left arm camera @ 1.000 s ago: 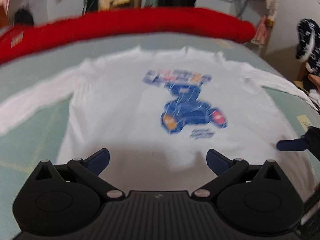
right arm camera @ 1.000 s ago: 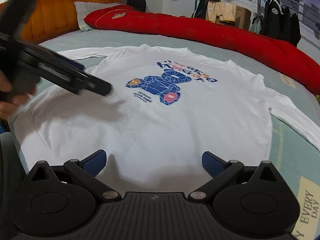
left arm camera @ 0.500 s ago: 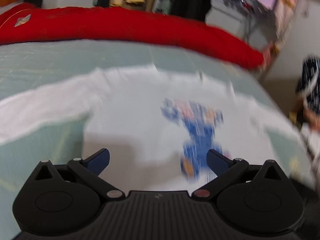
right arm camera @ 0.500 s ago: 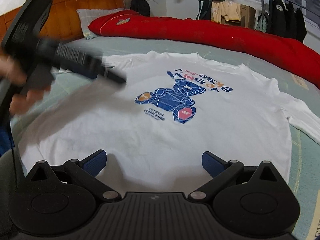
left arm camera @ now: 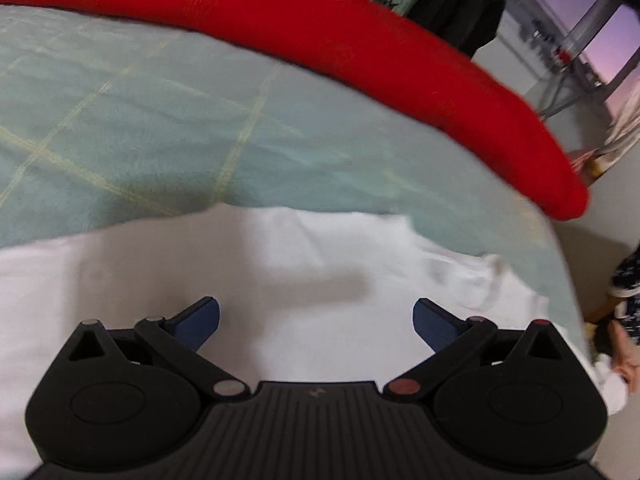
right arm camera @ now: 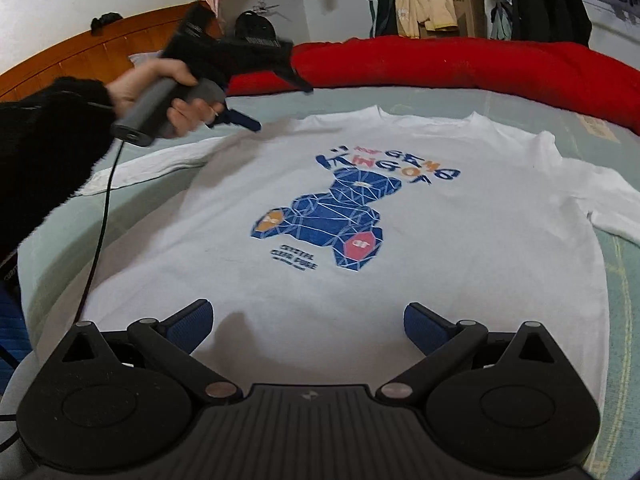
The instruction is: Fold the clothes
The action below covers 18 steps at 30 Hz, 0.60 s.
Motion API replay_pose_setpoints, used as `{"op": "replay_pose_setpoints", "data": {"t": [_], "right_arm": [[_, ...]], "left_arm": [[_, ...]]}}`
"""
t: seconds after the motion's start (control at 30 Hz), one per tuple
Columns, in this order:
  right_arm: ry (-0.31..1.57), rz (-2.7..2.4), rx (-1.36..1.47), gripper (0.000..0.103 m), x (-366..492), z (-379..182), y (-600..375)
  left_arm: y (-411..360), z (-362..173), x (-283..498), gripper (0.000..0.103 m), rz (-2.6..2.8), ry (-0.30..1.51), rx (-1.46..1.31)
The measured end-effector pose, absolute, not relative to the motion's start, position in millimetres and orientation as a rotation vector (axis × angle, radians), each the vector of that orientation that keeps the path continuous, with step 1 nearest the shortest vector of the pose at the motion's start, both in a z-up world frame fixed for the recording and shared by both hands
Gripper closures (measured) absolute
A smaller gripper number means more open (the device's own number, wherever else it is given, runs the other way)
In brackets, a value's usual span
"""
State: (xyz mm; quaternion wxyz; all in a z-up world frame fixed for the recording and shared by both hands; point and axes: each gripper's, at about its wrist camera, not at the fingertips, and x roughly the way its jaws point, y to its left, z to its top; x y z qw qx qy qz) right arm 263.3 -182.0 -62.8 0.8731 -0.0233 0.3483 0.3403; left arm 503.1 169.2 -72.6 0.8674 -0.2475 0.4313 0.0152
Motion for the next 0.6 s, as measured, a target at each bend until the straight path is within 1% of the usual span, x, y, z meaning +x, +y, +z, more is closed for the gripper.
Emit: {"op": "replay_pose_setpoints", "data": {"t": [0.17, 0.27, 0.43, 0.53, 0.6], "right_arm": [[0.725, 0.718, -0.069, 0.000, 265.8, -67.2, -180.8], [0.721, 0.718, -0.084, 0.000, 265.2, -68.3, -179.2], [0.720, 0.714, -0.082, 0.000, 264.8, -67.5, -179.5], [0.722, 0.708, -0.083, 0.000, 264.7, -67.1, -179.0], [0.725, 0.705, -0.082, 0.000, 264.9, -66.7, -179.3]], "left_arm": [[183.4, -83.6, 522.5, 0.001, 0.096, 0.832, -0.464], [190.4, -80.8, 522.0, 0.001, 0.126, 0.829, -0.486], [181.5, -54.8, 487.2, 0.001, 0.026, 0.805, -0.481], [174.4, -50.3, 466.5, 0.001, -0.056, 0.815, -0.476], [176.7, -57.8, 456.8, 0.001, -0.039, 0.836, -0.462]]}}
